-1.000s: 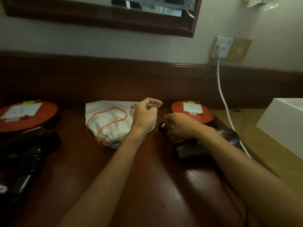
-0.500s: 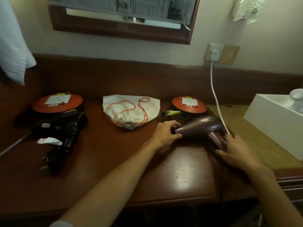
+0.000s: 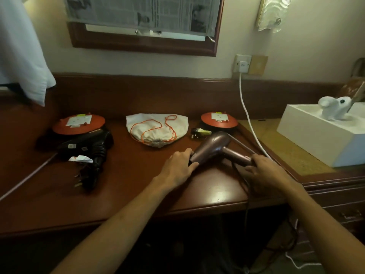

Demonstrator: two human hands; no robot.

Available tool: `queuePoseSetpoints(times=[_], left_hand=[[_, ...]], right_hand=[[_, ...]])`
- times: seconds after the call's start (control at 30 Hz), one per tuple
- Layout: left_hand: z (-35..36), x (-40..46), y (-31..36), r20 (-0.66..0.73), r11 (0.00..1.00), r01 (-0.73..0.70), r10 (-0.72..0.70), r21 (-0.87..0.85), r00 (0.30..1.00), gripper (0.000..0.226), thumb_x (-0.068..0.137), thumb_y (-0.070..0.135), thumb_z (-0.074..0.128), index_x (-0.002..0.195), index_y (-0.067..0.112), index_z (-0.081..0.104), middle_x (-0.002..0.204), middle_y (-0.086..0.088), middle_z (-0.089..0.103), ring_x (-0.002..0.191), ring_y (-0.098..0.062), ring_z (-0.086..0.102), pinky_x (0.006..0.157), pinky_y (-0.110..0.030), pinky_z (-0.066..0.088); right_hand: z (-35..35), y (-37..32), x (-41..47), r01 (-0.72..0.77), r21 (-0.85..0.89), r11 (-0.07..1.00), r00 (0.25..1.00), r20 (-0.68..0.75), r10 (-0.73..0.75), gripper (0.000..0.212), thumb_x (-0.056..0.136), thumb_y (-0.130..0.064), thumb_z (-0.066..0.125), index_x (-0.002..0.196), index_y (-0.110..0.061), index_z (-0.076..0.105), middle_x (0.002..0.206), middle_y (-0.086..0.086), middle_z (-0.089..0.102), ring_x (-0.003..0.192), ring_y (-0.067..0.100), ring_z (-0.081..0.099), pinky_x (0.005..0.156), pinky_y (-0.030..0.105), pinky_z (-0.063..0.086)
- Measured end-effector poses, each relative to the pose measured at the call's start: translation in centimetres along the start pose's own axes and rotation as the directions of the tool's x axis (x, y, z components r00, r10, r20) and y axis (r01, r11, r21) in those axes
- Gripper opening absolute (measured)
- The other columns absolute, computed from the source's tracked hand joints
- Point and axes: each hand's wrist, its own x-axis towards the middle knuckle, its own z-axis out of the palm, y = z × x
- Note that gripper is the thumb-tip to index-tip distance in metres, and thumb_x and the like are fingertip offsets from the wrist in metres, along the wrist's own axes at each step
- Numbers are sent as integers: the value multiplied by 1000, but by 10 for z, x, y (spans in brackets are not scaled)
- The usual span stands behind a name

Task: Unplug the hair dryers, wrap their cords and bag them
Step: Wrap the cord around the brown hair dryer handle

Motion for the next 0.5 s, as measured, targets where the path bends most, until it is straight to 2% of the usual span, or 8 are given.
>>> queuePoseSetpoints(times=[0.07,0.17,0.2,0.27,0.33,0.4,0.5], left_hand=[[-6,-7,0,35,997,21,-23,70,999,36,101,42,58,128,19,52,113,-8,68,98,-27,66,81,-40,55],[-23,-18,-9,110,986,46,-64,160,992,34,104,41,51,127,17,46,119,-13,65,105,-31,63,83,-41,50],[-31,-21,-11,148,978,59,-89,198,985,35,104,41,51,128,16,45,125,-14,62,111,-32,60,87,-42,48],[-52,-21,-16,224,944,37,-116,329,968,49,101,43,54,139,15,42,145,-16,49,134,-35,44,106,-45,39],[-72,-15,-17,294,915,-56,-70,399,953,77,95,43,64,156,17,27,165,-14,24,153,-36,16,123,-49,19],[-84,-5,-12,334,932,-161,46,326,941,94,89,46,71,162,24,15,171,-7,9,158,-30,0,126,-49,8],[-83,12,-1,331,961,-243,189,131,924,86,90,55,69,160,31,24,170,0,18,158,-23,6,126,-50,7]], right_hand=[[-16,-14,3,33,-47,998,998,-51,-35,21,97,-40,60,109,-23,57,107,-1,59,88,16,56,75,33,50],[-32,-36,8,129,-89,988,991,-35,-133,20,98,-40,59,112,-27,60,103,-2,55,86,16,53,67,30,39],[-36,-43,9,172,-97,980,984,-19,-175,20,98,-41,59,113,-27,61,103,-3,55,86,15,54,65,29,39],[-43,-59,11,247,-120,962,969,6,-248,20,97,-41,60,111,-27,63,100,-4,57,85,14,55,67,29,43],[-52,-75,12,308,-167,937,951,36,-306,18,96,-41,60,108,-28,65,98,-5,59,86,14,58,73,34,50],[-62,-92,10,371,-212,904,928,61,-367,15,96,-40,61,105,-29,64,96,-5,62,83,14,60,74,36,54],[-76,-115,2,460,-276,844,886,79,-457,12,96,-37,61,103,-27,61,91,-5,62,74,10,58,65,29,50]])
